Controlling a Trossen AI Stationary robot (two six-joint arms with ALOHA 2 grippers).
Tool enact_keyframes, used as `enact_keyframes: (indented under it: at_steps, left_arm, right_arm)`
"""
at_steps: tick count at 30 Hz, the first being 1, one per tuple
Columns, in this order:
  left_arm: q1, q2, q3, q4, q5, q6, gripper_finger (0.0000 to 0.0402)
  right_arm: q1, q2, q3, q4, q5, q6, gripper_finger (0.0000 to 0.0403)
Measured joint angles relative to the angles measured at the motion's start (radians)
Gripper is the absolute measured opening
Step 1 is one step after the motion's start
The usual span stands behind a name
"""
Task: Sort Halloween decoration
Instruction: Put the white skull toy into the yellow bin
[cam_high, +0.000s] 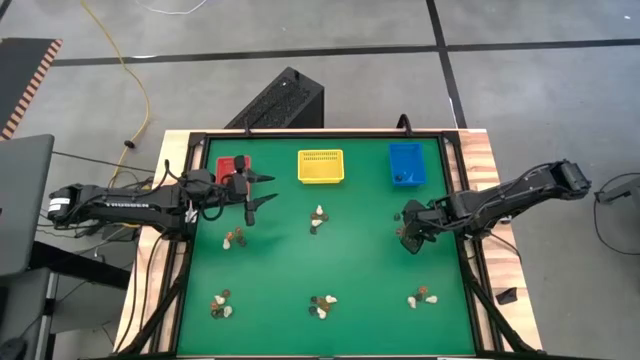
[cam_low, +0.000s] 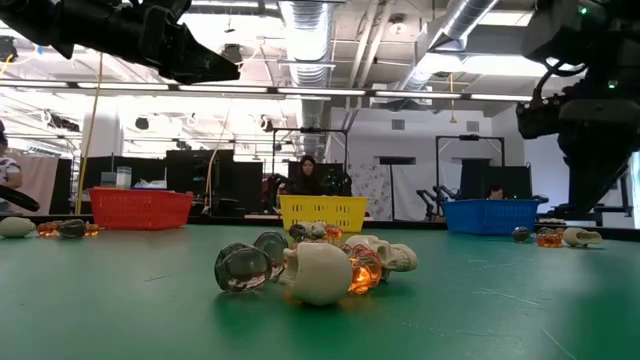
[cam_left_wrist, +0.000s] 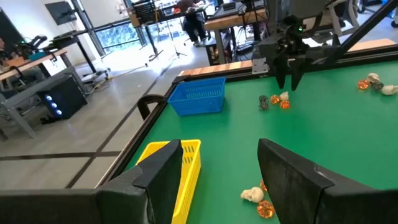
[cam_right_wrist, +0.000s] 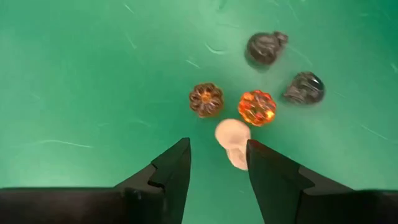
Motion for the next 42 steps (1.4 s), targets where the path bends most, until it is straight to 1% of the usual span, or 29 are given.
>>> enact_keyframes:
  at_steps: [7,13,15,20,25,28,32,35,38,42]
  left_arm:
    - [0.000,0.000,0.000,0.000,0.000,0.000,0.0202]
    - [0.000,0.000,0.000,0.000,0.000,0.000,0.0202]
    - [0.000,0.000,0.000,0.000,0.000,0.000,0.0202]
    - [0.000,0.000,0.000,0.000,0.000,0.000,0.0202]
    - [0.000,0.000,0.000,-0.001,0.000,0.000,0.0202]
    - [0.000,0.000,0.000,-0.003,0.000,0.000,0.0202]
    - [0.000,0.000,0.000,-0.003,0.000,0.000,0.0202]
    - [0.000,0.000,0.000,-0.002,0.000,0.000,0.0202]
    - [0.000,0.000,0.000,-0.003,0.000,0.000,0.0202]
    - [0.000,0.000,0.000,-0.004,0.000,0.000,0.0202]
  right_arm:
    - [0.000,0.000,-0.044,0.041,0.009,-0.009,0.0233]
    - [0.000,0.000,-0.053,0.061,0.079,-0.038,0.0239]
    - [0.000,0.011,-0.052,0.079,0.081,-0.037,0.0239]
    - [0.011,0.105,-0.052,0.082,0.080,-0.043,0.0240]
    - [0.011,0.221,-0.045,0.137,0.080,-0.061,0.0240]
    - [0.009,0.263,-0.032,0.130,0.079,-0.060,0.0237]
    - [0.009,0.277,-0.006,0.104,0.074,-0.060,0.0214]
    - [0.008,0.264,0.018,0.071,0.069,-0.060,0.0181]
    - [0.008,0.240,0.041,0.030,0.040,-0.052,0.0142]
    - [0.010,0.207,0.094,0.042,0.004,-0.050,0.0101]
